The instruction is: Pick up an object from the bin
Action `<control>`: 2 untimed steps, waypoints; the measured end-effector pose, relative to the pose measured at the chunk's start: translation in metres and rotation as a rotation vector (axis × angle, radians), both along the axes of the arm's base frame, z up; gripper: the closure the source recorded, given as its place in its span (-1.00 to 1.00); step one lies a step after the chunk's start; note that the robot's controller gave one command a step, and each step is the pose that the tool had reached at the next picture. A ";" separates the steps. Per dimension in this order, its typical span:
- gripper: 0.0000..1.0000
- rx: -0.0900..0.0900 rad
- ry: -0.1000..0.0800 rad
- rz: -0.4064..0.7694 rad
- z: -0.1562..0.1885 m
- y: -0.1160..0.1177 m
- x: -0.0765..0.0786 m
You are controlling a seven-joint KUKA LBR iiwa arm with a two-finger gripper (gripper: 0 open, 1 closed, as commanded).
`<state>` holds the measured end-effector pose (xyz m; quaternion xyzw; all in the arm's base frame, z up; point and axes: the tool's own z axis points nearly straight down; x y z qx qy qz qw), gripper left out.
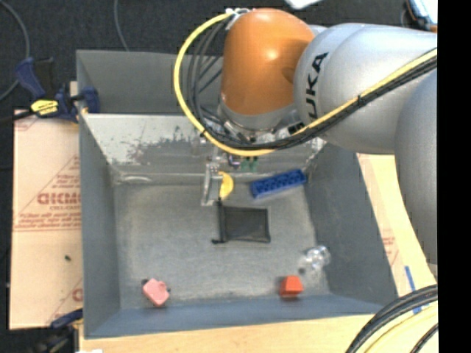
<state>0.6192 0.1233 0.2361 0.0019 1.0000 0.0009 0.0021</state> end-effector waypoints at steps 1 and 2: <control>-1.00 0.000 0.000 0.000 0.000 0.000 0.000; -1.00 -0.002 0.003 -0.001 -0.053 -0.045 -0.021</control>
Offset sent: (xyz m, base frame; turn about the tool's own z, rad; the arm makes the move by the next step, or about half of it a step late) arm -0.0204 -0.0412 -0.0501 -0.0035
